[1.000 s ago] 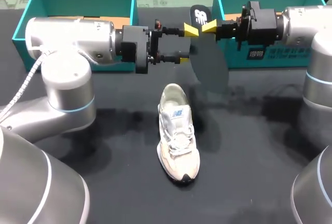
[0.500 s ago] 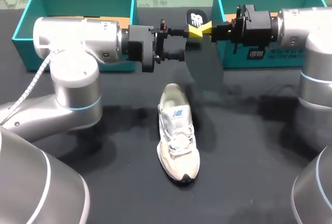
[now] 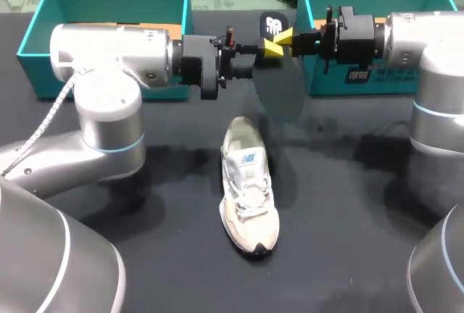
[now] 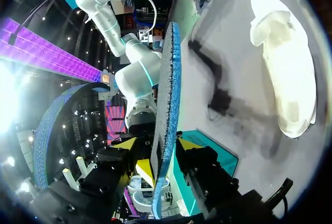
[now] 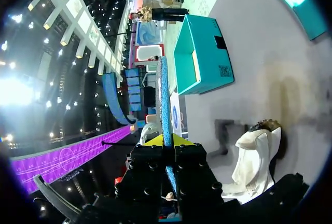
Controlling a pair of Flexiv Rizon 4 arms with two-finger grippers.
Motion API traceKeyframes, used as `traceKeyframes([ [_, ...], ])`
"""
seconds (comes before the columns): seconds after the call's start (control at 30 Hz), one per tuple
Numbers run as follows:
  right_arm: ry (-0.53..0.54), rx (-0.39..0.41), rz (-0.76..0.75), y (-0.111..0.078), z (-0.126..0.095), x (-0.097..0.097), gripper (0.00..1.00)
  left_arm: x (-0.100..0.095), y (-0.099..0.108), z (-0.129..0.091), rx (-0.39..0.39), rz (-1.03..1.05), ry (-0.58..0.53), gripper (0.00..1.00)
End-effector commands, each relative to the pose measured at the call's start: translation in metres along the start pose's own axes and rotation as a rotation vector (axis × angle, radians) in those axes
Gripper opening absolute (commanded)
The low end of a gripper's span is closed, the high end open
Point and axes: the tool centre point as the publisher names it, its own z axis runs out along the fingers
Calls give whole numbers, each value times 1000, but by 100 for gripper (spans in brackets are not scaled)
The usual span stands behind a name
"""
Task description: Take the shoe out of the shoebox, open the shoe tongue, remove and reinsert the insole, then place the shoe into the shoebox
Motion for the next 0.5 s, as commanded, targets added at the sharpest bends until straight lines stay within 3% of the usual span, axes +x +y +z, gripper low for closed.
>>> traceKeyframes([
  [0.03,0,-3,0,-1,1,-1,0,0,2,1,-6,0,3,41],
  [0.3,0,-3,0,-1,1,-1,0,0,2,0,-10,3,2,21],
  [0.43,0,-3,0,-1,1,-1,0,0,2,0,-11,3,4,17],
  [0.5,0,-3,0,-1,1,-1,0,1,2,0,-11,3,4,4],
])
